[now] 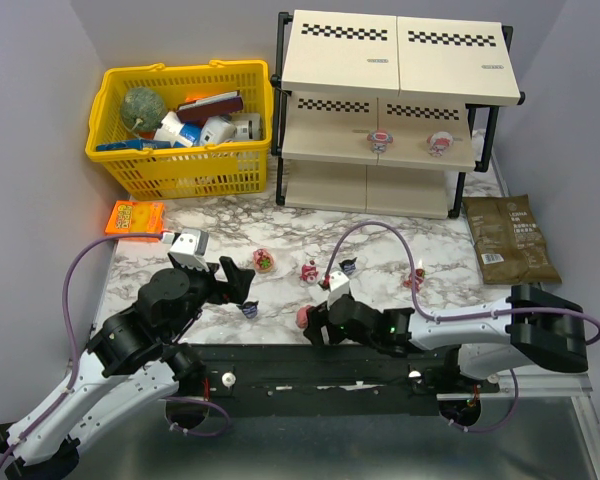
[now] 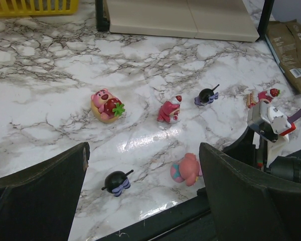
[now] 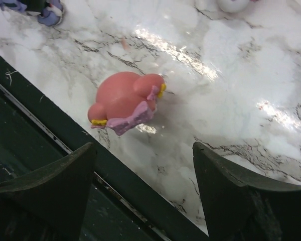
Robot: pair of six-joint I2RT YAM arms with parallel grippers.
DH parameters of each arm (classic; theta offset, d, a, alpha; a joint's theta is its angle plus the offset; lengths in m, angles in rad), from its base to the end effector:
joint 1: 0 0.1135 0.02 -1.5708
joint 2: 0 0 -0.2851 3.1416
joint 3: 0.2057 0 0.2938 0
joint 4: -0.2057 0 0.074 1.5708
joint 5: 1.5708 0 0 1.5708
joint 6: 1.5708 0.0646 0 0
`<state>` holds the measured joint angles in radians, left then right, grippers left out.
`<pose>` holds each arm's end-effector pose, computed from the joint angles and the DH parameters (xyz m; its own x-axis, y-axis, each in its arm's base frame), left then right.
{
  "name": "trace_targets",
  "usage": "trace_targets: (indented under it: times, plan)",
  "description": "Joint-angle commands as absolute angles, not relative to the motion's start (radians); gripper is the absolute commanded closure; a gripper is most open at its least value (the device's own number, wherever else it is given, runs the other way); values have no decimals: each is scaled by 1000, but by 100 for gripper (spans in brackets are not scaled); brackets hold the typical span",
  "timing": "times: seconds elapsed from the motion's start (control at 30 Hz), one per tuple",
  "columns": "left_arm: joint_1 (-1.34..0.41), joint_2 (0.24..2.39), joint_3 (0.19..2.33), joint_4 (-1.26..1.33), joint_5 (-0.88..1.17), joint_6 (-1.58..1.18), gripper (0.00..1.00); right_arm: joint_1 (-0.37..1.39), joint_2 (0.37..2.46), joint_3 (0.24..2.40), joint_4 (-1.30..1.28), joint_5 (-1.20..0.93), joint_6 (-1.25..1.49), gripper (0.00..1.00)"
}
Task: Place and organize the plastic toys onto the shelf
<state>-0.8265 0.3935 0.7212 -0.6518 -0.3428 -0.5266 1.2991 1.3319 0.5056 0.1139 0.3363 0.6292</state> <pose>0.1091 -0.0864 0.3293 -0.4262 -0.2360 -0.8733 0.3039 0.8719 -0.3839 0.0994 0.2772 0.1314 -0.6375 -0.2184 -0.7388 -0.5778 0.7699 0.2710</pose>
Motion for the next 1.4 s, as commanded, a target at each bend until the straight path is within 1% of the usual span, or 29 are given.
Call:
trace_targets:
  times: [0.0,0.17,0.43,0.63,0.87,1.1,1.37]
  plan:
    - [-824,390,704,-637,-333,-526,1,1312,1373,498,276,316,526,15]
    - [-824,396,706,-637,-331,-525,1,1312,1459,546,278,347,503,15]
    - [-824,400,704,-637,-328,-525,1,1312,1529,554,360,362,472,15]
    - [-822,407,707,-637,-325,-523,1,1312,1592,580,356,379,436,16]
    - [-824,413,706,-635,-322,-523,1,1312,1609,540,403,357,327,18]
    - [-822,419,707,-635,-321,-520,1,1312,1605,505,442,305,230,18]
    - [-822,419,707,-634,-321,-520,1,1312,1606,468,512,282,195,19]
